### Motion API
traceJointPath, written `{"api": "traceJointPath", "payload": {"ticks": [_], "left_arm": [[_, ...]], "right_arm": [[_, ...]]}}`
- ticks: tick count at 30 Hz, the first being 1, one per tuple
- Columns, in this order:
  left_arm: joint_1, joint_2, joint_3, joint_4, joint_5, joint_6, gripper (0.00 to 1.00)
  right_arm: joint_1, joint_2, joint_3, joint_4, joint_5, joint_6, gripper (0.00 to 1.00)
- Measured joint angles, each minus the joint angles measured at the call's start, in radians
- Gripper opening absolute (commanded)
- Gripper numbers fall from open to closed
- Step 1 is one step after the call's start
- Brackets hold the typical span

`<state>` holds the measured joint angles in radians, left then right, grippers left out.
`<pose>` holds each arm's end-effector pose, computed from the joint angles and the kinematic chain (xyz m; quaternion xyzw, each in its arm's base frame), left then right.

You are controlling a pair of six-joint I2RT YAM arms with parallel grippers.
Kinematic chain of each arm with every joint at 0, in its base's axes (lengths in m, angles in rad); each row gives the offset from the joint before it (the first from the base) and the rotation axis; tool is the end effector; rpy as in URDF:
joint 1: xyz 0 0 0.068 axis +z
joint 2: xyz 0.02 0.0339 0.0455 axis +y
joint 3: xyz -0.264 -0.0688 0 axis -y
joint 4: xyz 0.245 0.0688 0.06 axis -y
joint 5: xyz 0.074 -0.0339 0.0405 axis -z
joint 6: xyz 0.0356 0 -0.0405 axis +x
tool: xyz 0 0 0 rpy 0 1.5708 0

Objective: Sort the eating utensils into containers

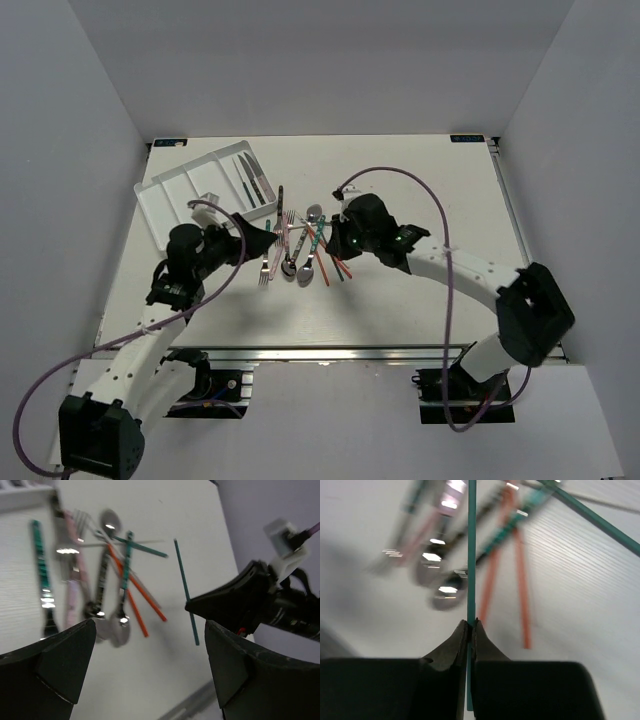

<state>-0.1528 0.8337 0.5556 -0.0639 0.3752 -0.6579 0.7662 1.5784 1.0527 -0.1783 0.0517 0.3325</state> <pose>0.1913 -0.0427 0.2635 -0.0965 0.8042 -0.3634 0.4604 0.2517 0.2397 0.2355 -0.1846 0.8883 0.1992 0.3703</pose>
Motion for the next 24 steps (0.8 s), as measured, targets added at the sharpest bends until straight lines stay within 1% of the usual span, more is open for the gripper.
{"api": "traceJointPath", "payload": {"ticks": [2, 5, 6, 8, 12, 15, 16, 18, 20, 22, 23, 24], "left_arm": [[-0.103, 0.027, -0.003, 0.050, -0.002, -0.040, 0.97], [-0.192, 0.069, 0.010, 0.112, -0.013, -0.080, 0.92], [-0.204, 0.083, 0.014, 0.134, -0.021, -0.093, 0.87], [-0.216, 0.103, 0.016, 0.174, -0.029, -0.120, 0.82], [-0.234, 0.128, 0.018, 0.234, -0.046, -0.153, 0.81], [-0.248, 0.142, 0.018, 0.284, -0.046, -0.179, 0.71], [-0.251, 0.145, 0.018, 0.295, -0.046, -0.184, 0.63], [-0.259, 0.154, 0.018, 0.315, -0.048, -0.195, 0.52], [-0.263, 0.163, 0.018, 0.331, -0.050, -0.203, 0.34], [-0.265, 0.167, 0.018, 0.352, -0.048, -0.211, 0.08], [-0.266, 0.167, 0.019, 0.360, -0.046, -0.221, 0.00], [-0.268, 0.167, 0.021, 0.371, -0.045, -0.226, 0.00]], "right_arm": [[0.018, -0.093, -0.026, 0.076, -0.109, 0.037, 0.00], [0.021, -0.192, -0.075, 0.200, -0.242, 0.105, 0.00], [0.022, -0.210, -0.088, 0.228, -0.277, 0.123, 0.00], [0.024, -0.225, -0.096, 0.261, -0.336, 0.157, 0.00], [0.043, -0.225, -0.096, 0.291, -0.405, 0.190, 0.00], [0.063, -0.219, -0.094, 0.293, -0.434, 0.202, 0.00], [0.070, -0.216, -0.093, 0.294, -0.440, 0.204, 0.00], [0.082, -0.211, -0.093, 0.294, -0.449, 0.209, 0.00], [0.090, -0.203, -0.091, 0.294, -0.457, 0.211, 0.00], [0.096, -0.189, -0.081, 0.293, -0.460, 0.211, 0.00], [0.097, -0.182, -0.077, 0.294, -0.458, 0.210, 0.00], [0.098, -0.177, -0.074, 0.294, -0.455, 0.210, 0.01]]}}
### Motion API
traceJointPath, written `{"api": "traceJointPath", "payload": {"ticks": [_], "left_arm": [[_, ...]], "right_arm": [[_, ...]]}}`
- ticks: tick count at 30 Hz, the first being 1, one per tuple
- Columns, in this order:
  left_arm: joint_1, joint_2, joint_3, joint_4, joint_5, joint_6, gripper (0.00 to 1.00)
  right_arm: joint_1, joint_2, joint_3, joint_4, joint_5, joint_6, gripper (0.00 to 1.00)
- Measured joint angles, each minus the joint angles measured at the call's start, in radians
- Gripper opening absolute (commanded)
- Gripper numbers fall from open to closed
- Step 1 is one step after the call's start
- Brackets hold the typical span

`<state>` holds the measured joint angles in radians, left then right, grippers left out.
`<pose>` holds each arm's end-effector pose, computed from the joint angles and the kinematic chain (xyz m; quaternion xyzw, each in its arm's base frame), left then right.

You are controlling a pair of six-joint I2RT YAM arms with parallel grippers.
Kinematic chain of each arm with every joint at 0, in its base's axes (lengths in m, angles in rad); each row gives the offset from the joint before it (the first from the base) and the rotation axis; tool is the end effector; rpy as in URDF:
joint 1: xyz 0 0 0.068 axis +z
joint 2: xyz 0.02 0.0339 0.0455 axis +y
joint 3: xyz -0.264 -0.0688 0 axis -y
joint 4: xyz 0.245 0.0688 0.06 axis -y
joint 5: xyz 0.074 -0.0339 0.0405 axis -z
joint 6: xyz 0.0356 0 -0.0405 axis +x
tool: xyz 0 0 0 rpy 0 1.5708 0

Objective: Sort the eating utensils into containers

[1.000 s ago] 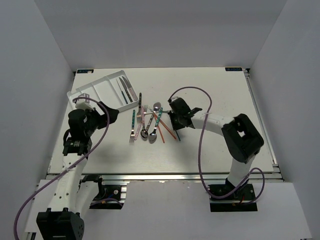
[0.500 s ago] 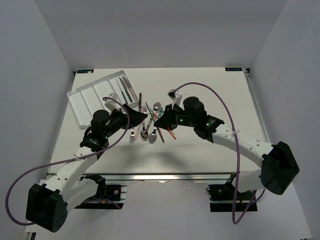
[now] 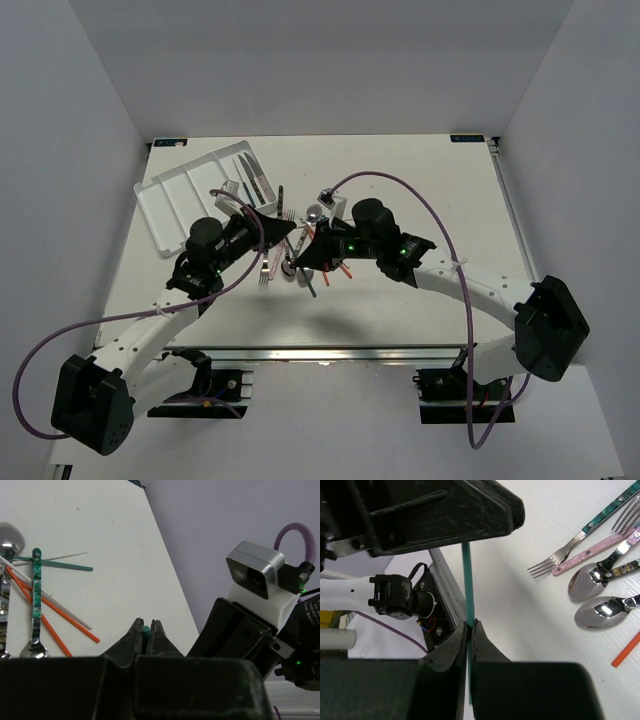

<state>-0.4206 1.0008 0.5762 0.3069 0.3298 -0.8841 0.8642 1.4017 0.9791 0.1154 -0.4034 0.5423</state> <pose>0.2075 -0.1054 0.2769 -0.0632 0.7427 -0.4953 0.4462 0.2006 0.2565 0.2957 -0.2435 0.7614 0.4975 0.3368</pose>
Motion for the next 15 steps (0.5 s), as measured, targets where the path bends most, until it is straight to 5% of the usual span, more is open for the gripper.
{"api": "traceJointPath", "payload": {"ticks": [1, 2, 3, 9, 15], "left_arm": [[-0.002, 0.001, 0.006, -0.004, -0.002, 0.004, 0.00], [-0.003, 0.005, 0.014, -0.016, -0.008, 0.009, 0.00], [-0.003, 0.011, 0.027, -0.032, -0.016, 0.014, 0.00], [0.008, 0.148, 0.282, -0.314, -0.260, 0.121, 0.00], [0.148, 0.517, 0.725, -0.590, -0.516, 0.266, 0.00]], "right_arm": [[0.000, 0.004, 0.002, 0.000, 0.005, 0.000, 0.20], [0.001, 0.004, 0.003, -0.002, 0.012, 0.004, 0.64], [0.002, 0.003, 0.005, -0.007, 0.042, 0.009, 0.87], [-0.061, -0.052, -0.026, -0.062, 0.215, 0.024, 0.89], [-0.186, -0.188, -0.147, -0.113, 0.299, 0.023, 0.89]]}}
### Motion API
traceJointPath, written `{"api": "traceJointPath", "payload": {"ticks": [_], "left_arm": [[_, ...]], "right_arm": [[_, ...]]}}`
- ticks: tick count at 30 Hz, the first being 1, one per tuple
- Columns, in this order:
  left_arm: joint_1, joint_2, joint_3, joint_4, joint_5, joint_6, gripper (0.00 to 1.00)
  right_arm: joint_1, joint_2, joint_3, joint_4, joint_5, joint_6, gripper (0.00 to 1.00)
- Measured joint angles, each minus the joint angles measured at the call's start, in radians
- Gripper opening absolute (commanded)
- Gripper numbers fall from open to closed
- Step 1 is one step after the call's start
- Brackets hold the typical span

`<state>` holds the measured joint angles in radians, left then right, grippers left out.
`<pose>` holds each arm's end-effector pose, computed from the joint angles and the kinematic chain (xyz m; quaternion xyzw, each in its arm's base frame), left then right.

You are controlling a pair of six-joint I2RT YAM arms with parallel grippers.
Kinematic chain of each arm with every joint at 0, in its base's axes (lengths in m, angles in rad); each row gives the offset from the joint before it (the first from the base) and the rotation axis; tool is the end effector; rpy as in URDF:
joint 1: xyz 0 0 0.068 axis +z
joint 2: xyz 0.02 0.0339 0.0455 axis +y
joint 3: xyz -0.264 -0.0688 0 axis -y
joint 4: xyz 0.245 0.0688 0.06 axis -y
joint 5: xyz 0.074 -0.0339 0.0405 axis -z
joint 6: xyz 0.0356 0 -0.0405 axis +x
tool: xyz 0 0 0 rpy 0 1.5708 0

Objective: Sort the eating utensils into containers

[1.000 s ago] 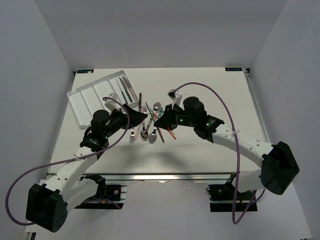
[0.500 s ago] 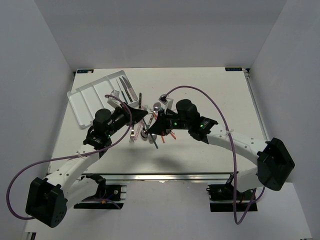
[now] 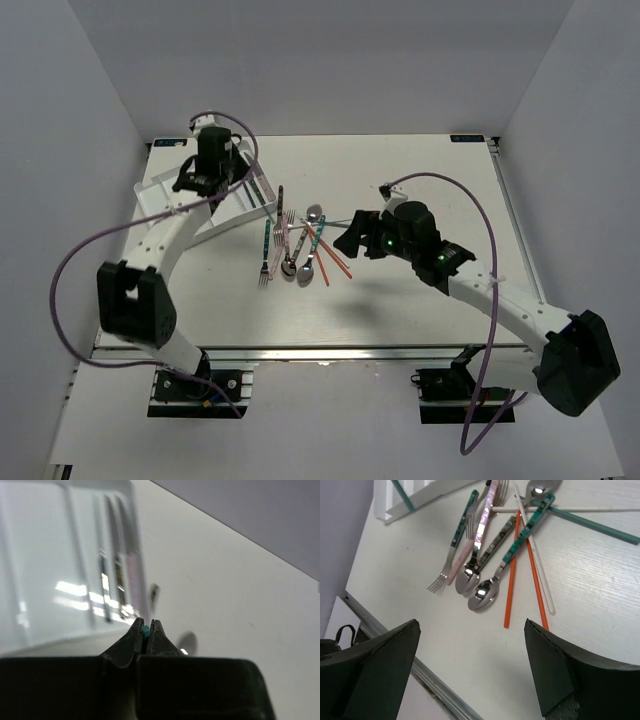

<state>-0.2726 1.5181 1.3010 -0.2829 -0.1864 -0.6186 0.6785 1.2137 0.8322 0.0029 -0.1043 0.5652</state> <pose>0.3426 -0.0889 0.3307 -0.1942 0.8354 -0.1467 0.4929 0.2150 0.1781 0.2849 -0.0760 0.8234 0.3617 0.4306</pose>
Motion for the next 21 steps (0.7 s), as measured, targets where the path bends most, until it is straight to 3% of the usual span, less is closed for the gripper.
{"api": "traceJointPath", "payload": {"ticks": [10, 16, 17, 21], "left_arm": [[0.272, 0.597, 0.690, -0.328, -0.154, 0.158, 0.00], [0.347, 0.775, 0.887, -0.383, -0.117, 0.173, 0.02], [0.354, 0.793, 0.893, -0.385, -0.109, 0.172, 0.04], [0.360, 0.827, 0.862, -0.391, -0.069, 0.164, 0.36]], "right_arm": [[-0.026, -0.111, -0.079, -0.072, 0.053, -0.039, 0.89], [-0.037, -0.108, -0.096, -0.074, 0.050, -0.050, 0.89], [-0.037, -0.105, -0.096, -0.074, 0.050, -0.051, 0.89], [-0.040, -0.079, -0.095, -0.075, 0.050, -0.059, 0.89]]}}
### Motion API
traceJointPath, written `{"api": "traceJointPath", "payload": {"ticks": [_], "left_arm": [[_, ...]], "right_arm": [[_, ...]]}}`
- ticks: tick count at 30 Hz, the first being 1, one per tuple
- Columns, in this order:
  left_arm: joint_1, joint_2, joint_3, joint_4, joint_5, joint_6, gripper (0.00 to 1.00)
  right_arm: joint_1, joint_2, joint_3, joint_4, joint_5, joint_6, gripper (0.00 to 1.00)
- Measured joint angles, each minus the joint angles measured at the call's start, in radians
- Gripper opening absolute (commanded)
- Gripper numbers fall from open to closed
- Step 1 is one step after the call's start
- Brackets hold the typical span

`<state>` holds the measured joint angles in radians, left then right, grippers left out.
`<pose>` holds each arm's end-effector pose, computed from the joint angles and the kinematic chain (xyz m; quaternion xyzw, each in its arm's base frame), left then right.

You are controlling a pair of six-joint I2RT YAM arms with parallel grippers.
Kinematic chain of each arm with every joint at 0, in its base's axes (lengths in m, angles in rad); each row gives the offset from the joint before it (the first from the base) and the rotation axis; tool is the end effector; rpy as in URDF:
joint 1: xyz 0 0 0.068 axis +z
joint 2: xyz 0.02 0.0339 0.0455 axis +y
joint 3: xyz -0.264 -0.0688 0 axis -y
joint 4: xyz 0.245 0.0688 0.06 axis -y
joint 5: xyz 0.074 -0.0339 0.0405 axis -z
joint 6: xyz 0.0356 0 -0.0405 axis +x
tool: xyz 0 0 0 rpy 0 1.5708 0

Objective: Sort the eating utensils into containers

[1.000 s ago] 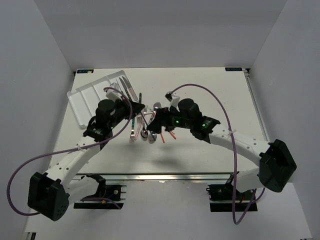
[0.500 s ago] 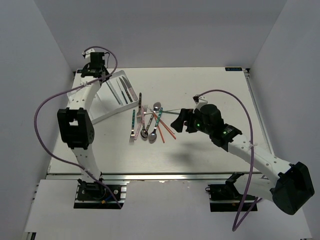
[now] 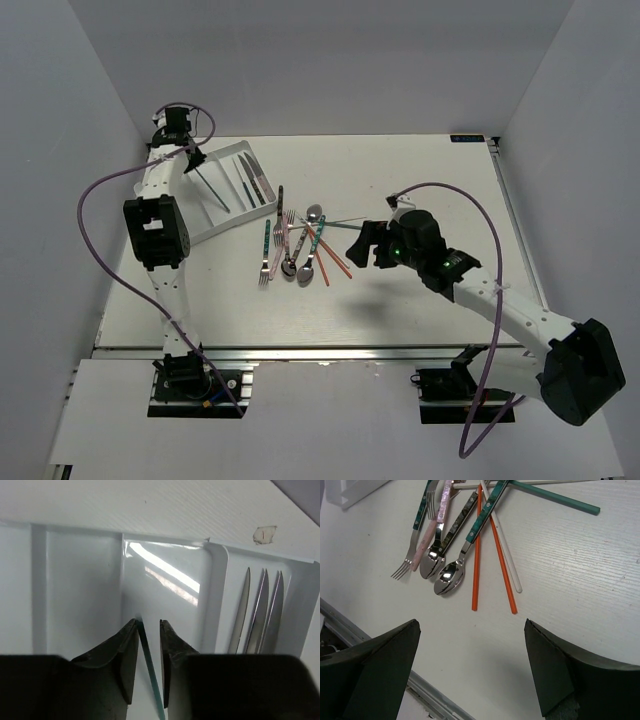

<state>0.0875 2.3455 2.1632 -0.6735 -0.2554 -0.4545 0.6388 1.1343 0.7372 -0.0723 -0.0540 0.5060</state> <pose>0.5248 0.0551 0.2349 -0.2917 0.8833 0.0540 0.3630 0.2038 0.1537 0.2638 -0.0706 0.8490 0.3027 0.4273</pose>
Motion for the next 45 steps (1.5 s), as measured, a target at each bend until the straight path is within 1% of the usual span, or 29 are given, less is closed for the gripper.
{"api": "traceJointPath", "payload": {"ticks": [1, 3, 4, 8, 9, 10, 12, 14, 15, 16, 17, 18, 19, 21, 22, 23, 25, 26, 28, 32, 36, 43, 45], "left_arm": [[-0.001, 0.000, -0.018, 0.001, 0.016, -0.005, 0.48], [-0.005, 0.000, -0.044, 0.007, 0.048, -0.015, 0.58], [-0.005, 0.000, -0.051, 0.010, 0.064, -0.018, 0.66], [-0.009, -0.034, -0.078, 0.015, 0.107, -0.040, 0.78], [-0.010, -0.055, -0.089, 0.012, 0.108, -0.043, 0.96], [-0.011, -0.088, -0.105, 0.008, 0.108, -0.039, 0.98], [-0.012, -0.184, -0.154, -0.006, 0.105, -0.042, 0.98], [-0.012, -0.314, -0.214, -0.019, 0.098, -0.035, 0.98], [-0.012, -0.401, -0.259, -0.006, 0.097, -0.030, 0.98], [-0.012, -0.501, -0.327, 0.019, 0.099, -0.024, 0.98], [-0.012, -0.613, -0.408, 0.046, 0.105, -0.019, 0.98], [-0.011, -0.742, -0.495, 0.056, 0.108, -0.013, 0.98], [-0.011, -0.893, -0.600, 0.097, 0.108, -0.006, 0.98], [-0.011, -1.138, -0.774, 0.170, 0.113, 0.002, 0.98], [-0.011, -1.263, -0.871, 0.209, 0.118, 0.002, 0.98], [-0.012, -1.352, -0.942, 0.236, 0.127, 0.004, 0.98], [-0.012, -1.474, -1.080, 0.293, 0.145, 0.009, 0.98], [-0.012, -1.501, -1.139, 0.316, 0.150, 0.011, 0.98], [-0.012, -1.503, -1.246, 0.327, 0.164, 0.015, 0.98], [-0.012, -1.418, -1.361, 0.289, 0.201, 0.026, 0.98], [-0.012, -1.424, -1.387, 0.285, 0.254, 0.028, 0.98], [-0.012, -1.452, -1.387, 0.316, 0.306, 0.028, 0.98], [-0.012, -1.452, -1.387, 0.316, 0.313, 0.028, 0.98]], "right_arm": [[-0.002, 0.011, 0.003, -0.001, 0.000, -0.003, 0.89], [-0.005, 0.043, 0.018, -0.002, 0.002, -0.015, 0.89], [-0.006, 0.064, 0.030, -0.003, 0.003, -0.024, 0.89], [-0.010, 0.184, 0.128, -0.018, 0.011, -0.092, 0.89], [-0.010, 0.219, 0.156, -0.020, 0.011, -0.109, 0.89], [-0.010, 0.253, 0.187, -0.031, 0.012, -0.132, 0.89], [-0.010, 0.324, 0.249, -0.052, 0.009, -0.181, 0.89], [-0.005, 0.392, 0.301, -0.066, 0.012, -0.232, 0.85], [-0.001, 0.423, 0.324, -0.082, 0.020, -0.256, 0.81], [0.004, 0.447, 0.342, -0.094, 0.026, -0.278, 0.74], [0.008, 0.473, 0.359, -0.109, 0.026, -0.300, 0.70], [0.015, 0.498, 0.376, -0.123, 0.026, -0.318, 0.65], [0.021, 0.522, 0.391, -0.135, 0.026, -0.337, 0.54], [0.034, 0.561, 0.416, -0.156, 0.032, -0.365, 0.44], [0.039, 0.579, 0.428, -0.164, 0.038, -0.376, 0.43], [0.045, 0.596, 0.438, -0.168, 0.043, -0.384, 0.42], [0.056, 0.632, 0.463, -0.172, 0.052, -0.397, 0.41], [0.060, 0.649, 0.476, -0.171, 0.055, -0.406, 0.40], [0.069, 0.692, 0.507, -0.172, 0.061, -0.424, 0.37], [0.075, 0.772, 0.557, -0.171, 0.076, -0.443, 0.36], [0.075, 0.815, 0.569, -0.169, 0.084, -0.450, 0.35], [0.075, 0.878, 0.617, -0.164, 0.101, -0.465, 0.21], [0.075, 0.881, 0.621, -0.161, 0.103, -0.465, 0.19]]}}
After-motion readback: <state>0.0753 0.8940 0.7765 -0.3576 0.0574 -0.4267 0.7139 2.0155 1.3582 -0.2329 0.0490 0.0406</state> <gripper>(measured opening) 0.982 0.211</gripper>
